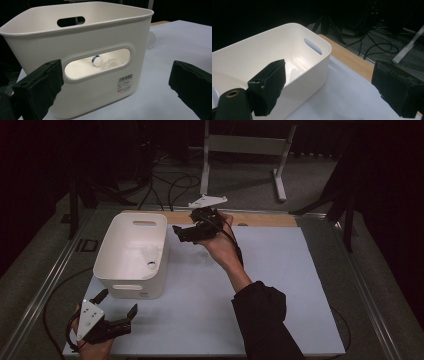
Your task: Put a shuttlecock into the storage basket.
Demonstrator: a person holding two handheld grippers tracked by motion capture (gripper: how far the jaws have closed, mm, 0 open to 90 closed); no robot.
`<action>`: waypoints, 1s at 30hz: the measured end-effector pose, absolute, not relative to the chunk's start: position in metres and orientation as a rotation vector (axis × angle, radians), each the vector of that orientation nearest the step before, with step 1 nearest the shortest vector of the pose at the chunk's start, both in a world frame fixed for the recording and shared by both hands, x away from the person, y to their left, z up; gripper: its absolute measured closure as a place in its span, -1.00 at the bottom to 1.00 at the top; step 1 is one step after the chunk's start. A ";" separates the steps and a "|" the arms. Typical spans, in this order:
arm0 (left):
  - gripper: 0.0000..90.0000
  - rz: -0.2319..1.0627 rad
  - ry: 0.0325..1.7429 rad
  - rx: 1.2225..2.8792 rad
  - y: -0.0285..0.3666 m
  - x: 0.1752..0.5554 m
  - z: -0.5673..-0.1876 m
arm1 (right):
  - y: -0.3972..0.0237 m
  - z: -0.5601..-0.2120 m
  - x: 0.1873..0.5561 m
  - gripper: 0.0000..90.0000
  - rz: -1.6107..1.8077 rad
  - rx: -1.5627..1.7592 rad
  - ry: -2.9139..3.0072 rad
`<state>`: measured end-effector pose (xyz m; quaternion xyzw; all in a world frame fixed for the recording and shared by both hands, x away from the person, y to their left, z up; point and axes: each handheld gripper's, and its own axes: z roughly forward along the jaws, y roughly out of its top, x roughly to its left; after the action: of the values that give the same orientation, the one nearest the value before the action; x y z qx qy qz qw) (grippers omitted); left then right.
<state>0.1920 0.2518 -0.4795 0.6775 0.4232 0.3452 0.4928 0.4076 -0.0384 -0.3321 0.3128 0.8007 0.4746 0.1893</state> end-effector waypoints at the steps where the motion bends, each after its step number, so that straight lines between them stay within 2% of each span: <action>1: -1.00 0.838 1.027 1.644 0.252 0.192 -0.480 | -0.039 -0.332 0.408 -0.73 1.335 0.879 2.251; 30: -1.00 0.838 1.029 1.646 0.252 0.192 -0.480 | -0.057 -0.346 0.409 -0.74 1.272 0.903 2.213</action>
<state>0.1918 0.2519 -0.4797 0.6779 0.4241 0.3450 0.4915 0.4091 -0.0567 -0.3456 0.3256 0.7982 0.4588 0.2153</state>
